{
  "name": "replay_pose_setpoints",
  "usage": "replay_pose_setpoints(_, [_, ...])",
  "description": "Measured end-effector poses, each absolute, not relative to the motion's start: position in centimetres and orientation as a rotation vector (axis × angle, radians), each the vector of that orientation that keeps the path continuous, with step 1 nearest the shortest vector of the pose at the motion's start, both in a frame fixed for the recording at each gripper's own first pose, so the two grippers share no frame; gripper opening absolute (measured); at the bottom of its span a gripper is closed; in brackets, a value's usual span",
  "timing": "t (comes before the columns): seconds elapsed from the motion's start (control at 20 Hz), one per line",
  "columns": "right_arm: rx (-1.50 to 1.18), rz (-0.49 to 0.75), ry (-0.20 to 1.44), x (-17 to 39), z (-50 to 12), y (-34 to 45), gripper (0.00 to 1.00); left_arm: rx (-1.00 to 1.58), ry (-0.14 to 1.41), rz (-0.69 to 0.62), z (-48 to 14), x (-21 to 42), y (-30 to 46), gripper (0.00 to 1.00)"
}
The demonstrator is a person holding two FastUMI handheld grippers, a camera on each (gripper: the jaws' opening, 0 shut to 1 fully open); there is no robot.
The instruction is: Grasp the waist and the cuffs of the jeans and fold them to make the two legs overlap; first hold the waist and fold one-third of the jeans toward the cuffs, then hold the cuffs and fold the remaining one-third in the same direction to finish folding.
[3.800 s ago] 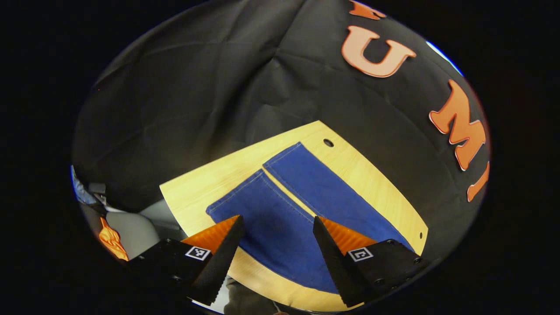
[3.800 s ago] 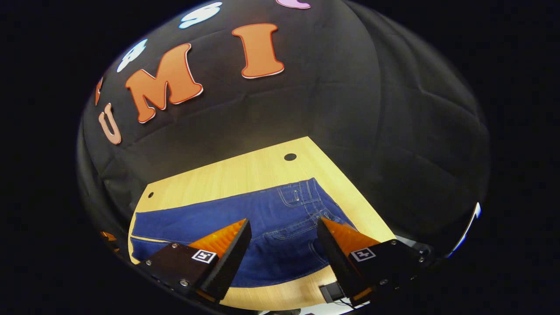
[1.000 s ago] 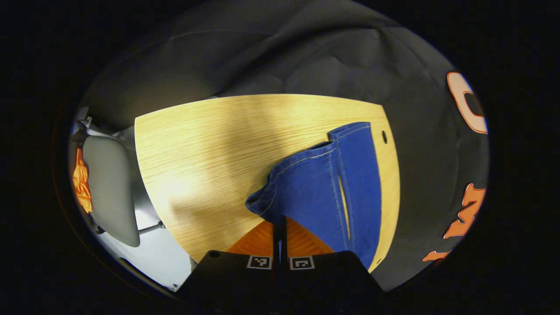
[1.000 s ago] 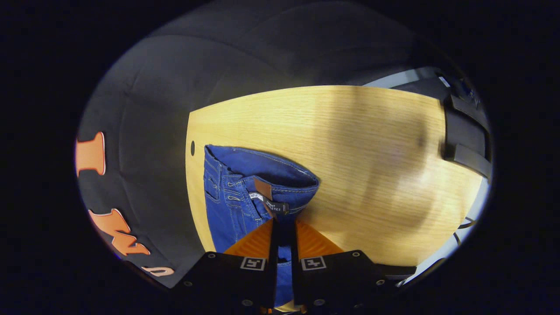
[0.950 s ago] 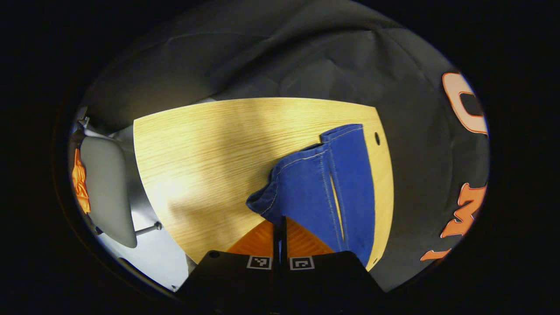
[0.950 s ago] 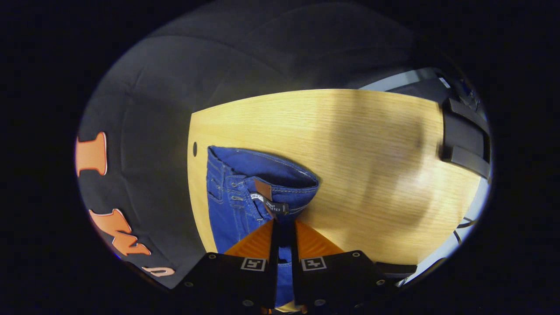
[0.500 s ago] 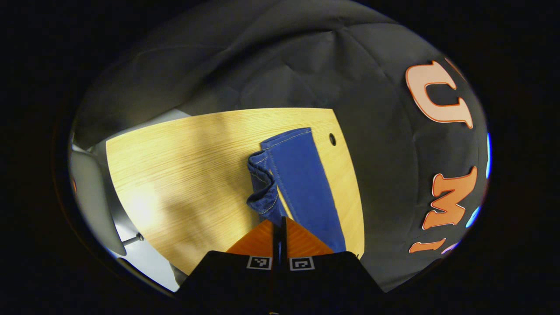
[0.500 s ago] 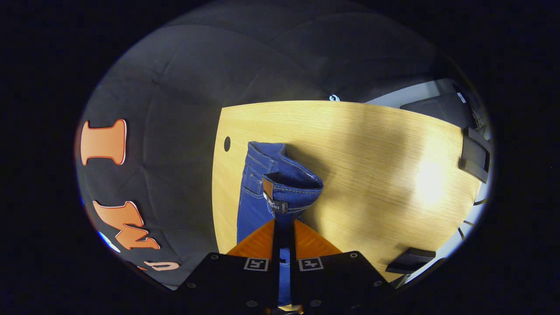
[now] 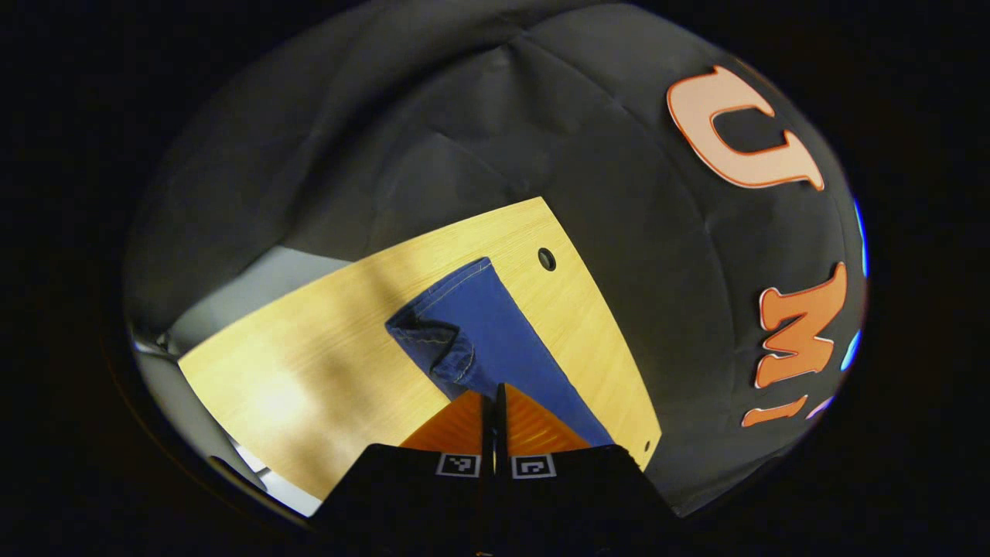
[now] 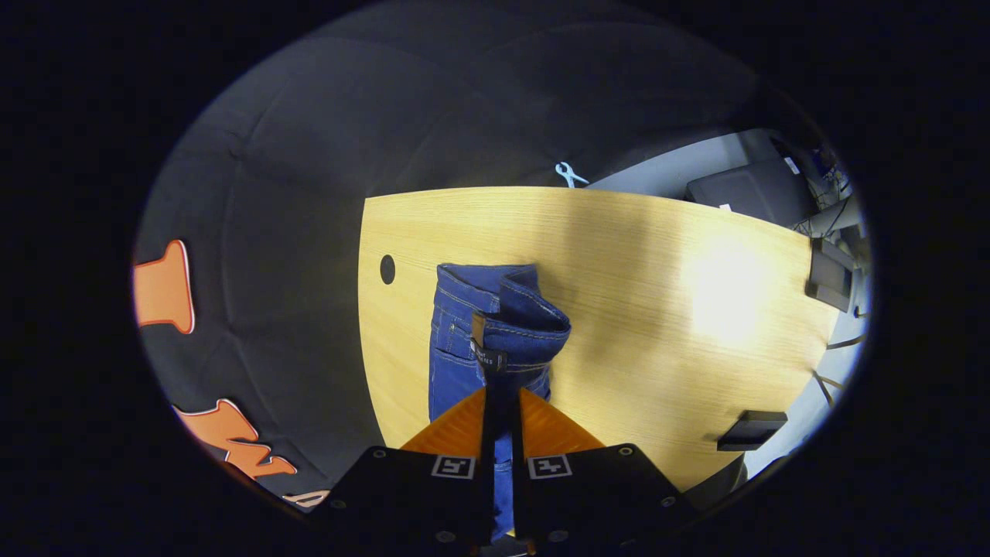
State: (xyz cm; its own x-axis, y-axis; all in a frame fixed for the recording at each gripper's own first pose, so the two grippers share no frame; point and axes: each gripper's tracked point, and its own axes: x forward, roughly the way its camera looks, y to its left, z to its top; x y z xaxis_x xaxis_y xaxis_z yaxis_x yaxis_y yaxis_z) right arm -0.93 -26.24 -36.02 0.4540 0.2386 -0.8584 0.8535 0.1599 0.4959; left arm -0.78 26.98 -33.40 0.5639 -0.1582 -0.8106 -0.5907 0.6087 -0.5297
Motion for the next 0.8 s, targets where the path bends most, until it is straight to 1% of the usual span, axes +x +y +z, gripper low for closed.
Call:
replay_pose_setpoints(0.15, [1.406,-0.611,1.083,2.1,-36.1,-25.9,0.11,-0.873,1.027,0.321,-34.8,1.0,27.7,0.01])
replay_pose_setpoints(0.3, [1.353,-0.626,1.145,5.3,-37.5,-25.4,0.11,-0.833,1.079,0.306,-36.1,4.2,27.7,0.00])
replay_pose_setpoints(0.5, [1.335,-0.663,1.206,9.7,-40.1,-23.9,0.11,-0.809,1.220,0.327,-39.6,7.4,27.5,0.00])
replay_pose_setpoints(0.6, [1.343,-0.680,1.235,11.3,-41.5,-23.5,0.11,-0.765,1.279,0.315,-41.8,8.5,27.6,0.01])
replay_pose_setpoints(0.7, [1.347,-0.669,1.247,12.5,-42.6,-23.1,0.11,-0.689,1.257,0.299,-43.6,10.6,28.0,0.04])
replay_pose_setpoints(0.8, [1.353,-0.628,1.233,14.1,-42.8,-22.6,0.11,-0.621,1.228,0.291,-44.0,12.1,27.8,0.12])
